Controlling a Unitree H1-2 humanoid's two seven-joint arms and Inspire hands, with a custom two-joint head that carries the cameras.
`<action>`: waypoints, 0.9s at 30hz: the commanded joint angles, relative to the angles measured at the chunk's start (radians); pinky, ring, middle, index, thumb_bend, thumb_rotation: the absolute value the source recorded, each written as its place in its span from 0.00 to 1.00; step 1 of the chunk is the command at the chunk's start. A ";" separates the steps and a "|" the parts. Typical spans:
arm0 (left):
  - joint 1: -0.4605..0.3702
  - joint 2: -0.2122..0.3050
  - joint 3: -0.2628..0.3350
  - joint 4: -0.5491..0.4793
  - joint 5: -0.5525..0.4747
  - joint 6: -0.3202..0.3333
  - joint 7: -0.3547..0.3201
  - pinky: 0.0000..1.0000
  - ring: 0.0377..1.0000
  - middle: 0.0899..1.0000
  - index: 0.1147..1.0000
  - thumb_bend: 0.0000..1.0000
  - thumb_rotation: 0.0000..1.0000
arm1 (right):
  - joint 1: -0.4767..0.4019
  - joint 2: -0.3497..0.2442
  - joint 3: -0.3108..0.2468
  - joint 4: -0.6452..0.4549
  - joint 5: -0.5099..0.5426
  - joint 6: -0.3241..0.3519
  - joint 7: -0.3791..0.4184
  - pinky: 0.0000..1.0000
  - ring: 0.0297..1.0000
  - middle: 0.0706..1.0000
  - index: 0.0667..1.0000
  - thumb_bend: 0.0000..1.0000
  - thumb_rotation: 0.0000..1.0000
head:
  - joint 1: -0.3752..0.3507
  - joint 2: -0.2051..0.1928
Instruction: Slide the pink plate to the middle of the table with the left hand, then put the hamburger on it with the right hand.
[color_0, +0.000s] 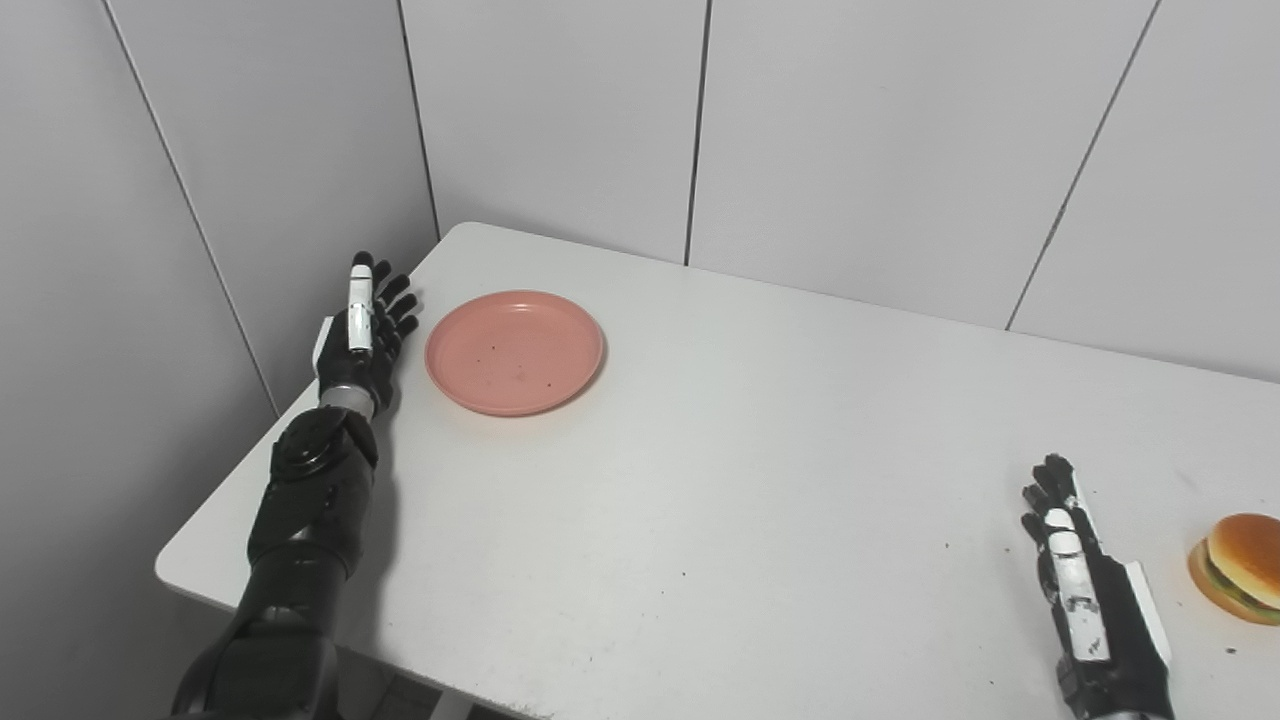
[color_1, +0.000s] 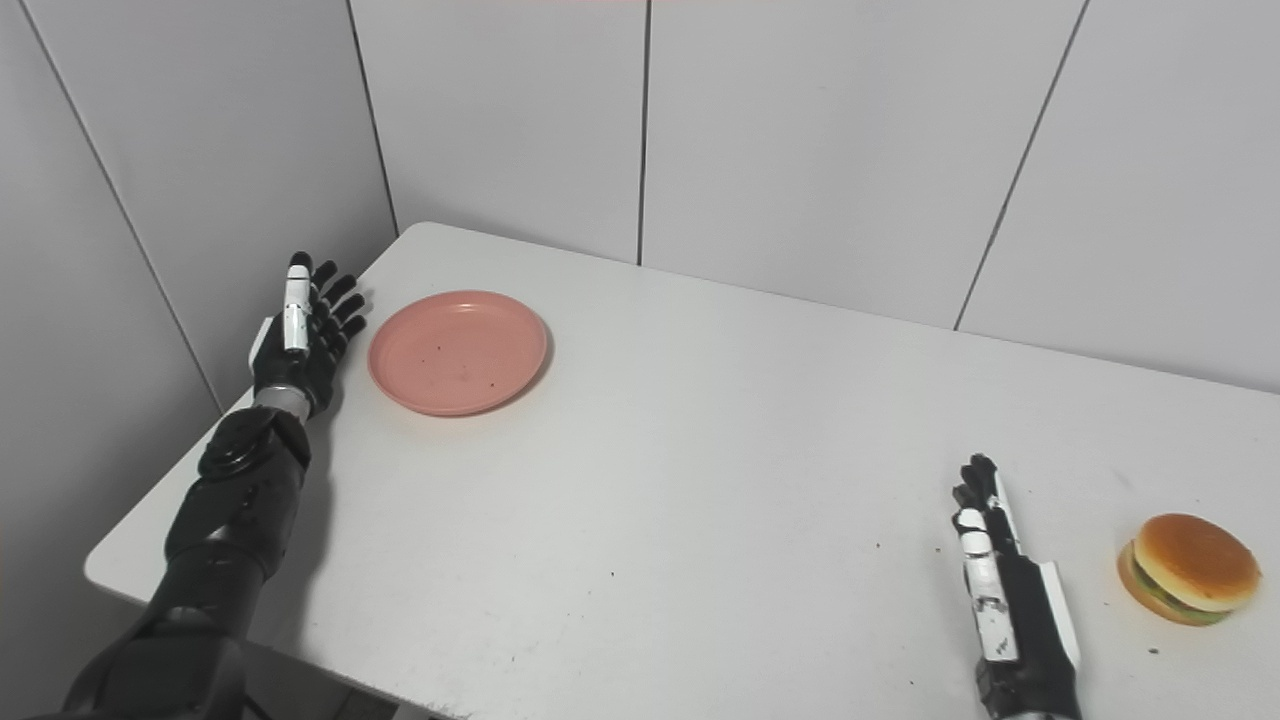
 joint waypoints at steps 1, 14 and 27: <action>-0.028 -0.010 -0.016 -0.002 0.001 -0.015 -0.024 0.95 0.91 0.91 0.90 0.56 1.00 | 0.039 0.009 0.003 0.044 -0.006 -0.028 -0.007 1.00 0.98 0.98 1.00 0.10 1.00 | -0.007 0.004; 0.003 -0.065 -0.056 -0.065 -0.002 0.028 -0.016 0.92 0.90 0.89 0.89 0.57 1.00 | 0.040 0.016 0.005 0.030 -0.002 -0.025 0.002 1.00 0.98 0.99 1.00 0.10 1.00 | -0.027 0.013; 0.005 -0.108 -0.047 -0.081 -0.053 0.063 -0.049 0.95 0.92 0.91 0.91 0.55 1.00 | 0.044 0.014 0.014 0.019 -0.021 -0.013 -0.003 1.00 0.98 0.99 1.00 0.14 1.00 | -0.040 0.023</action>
